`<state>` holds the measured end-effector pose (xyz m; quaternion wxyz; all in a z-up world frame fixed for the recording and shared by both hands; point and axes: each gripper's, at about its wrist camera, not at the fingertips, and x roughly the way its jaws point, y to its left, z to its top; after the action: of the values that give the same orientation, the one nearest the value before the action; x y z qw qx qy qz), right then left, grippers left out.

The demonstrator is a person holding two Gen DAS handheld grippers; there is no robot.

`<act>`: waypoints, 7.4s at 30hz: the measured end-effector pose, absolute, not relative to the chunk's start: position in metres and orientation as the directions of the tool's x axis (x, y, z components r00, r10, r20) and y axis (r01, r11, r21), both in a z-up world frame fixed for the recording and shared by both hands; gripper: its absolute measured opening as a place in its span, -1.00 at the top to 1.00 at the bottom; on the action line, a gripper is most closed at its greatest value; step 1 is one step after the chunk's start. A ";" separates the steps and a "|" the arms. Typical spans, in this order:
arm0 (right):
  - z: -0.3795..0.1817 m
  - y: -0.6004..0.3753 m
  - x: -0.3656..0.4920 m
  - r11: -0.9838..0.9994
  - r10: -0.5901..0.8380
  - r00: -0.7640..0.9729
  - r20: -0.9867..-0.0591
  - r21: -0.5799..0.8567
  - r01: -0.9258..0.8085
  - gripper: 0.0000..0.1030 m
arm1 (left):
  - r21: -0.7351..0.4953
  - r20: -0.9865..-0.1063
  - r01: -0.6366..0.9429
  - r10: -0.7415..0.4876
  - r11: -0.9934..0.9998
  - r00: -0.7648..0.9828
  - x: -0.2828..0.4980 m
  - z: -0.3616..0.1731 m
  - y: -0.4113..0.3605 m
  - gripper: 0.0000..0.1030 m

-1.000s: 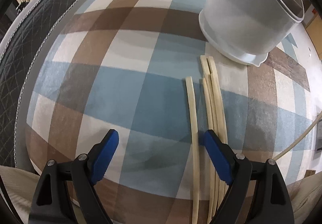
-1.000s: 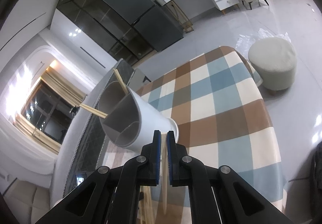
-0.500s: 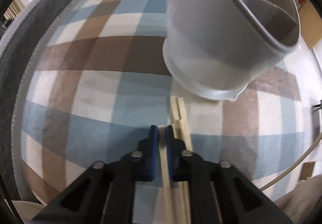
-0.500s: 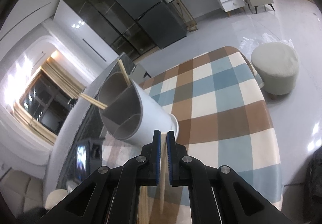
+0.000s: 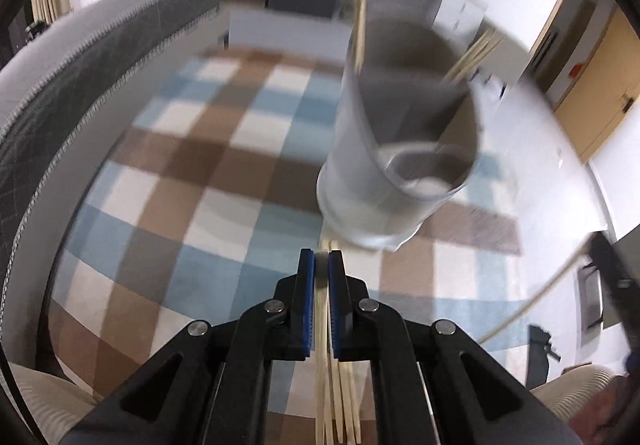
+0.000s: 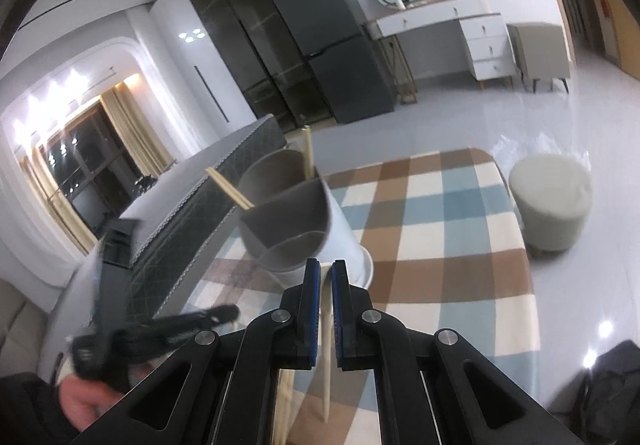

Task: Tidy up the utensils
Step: 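Carry both held chopsticks up over the grey holder, then open both tools to drop the chopsticks into the grey holder, then lower both tools back toward the chopstick bundle, then grasp one chopstick from the bundle with the right tool, then lift the right tool's chopstick while the left tool grasps another chopstick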

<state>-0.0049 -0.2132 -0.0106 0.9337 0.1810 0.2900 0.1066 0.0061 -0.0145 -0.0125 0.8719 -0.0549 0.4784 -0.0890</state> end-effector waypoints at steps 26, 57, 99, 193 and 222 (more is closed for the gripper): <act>0.003 -0.182 -0.034 0.945 0.264 0.845 -0.465 0.299 -0.131 0.91 | -0.147 -0.708 0.304 -0.315 0.941 0.632 -0.016 0.041 -0.024 0.96; 0.160 -0.175 0.079 0.952 0.298 0.904 -0.306 0.168 -0.256 0.90 | -0.410 -0.400 0.174 -0.348 0.895 0.848 0.071 0.168 0.027 0.96; 0.085 -0.134 0.160 0.937 0.321 0.759 -0.566 0.074 -0.341 0.86 | -0.392 -0.480 0.184 -0.371 0.901 0.795 0.115 0.109 0.018 0.96; -0.133 -0.068 0.099 0.968 0.170 0.360 -0.918 0.087 -0.234 0.49 | -0.245 -0.928 -0.302 -0.132 0.921 0.348 0.027 -0.079 0.105 -0.75; -0.073 -0.150 0.055 0.935 0.304 0.567 -0.765 0.355 -0.021 0.92 | -0.240 -0.936 -0.049 -0.218 0.970 0.277 0.026 -0.095 0.053 -0.75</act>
<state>0.0547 -0.1503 -0.0735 0.8716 0.1553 0.4557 0.0930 0.0263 0.0532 -0.0947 0.7913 -0.1113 0.5988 -0.0535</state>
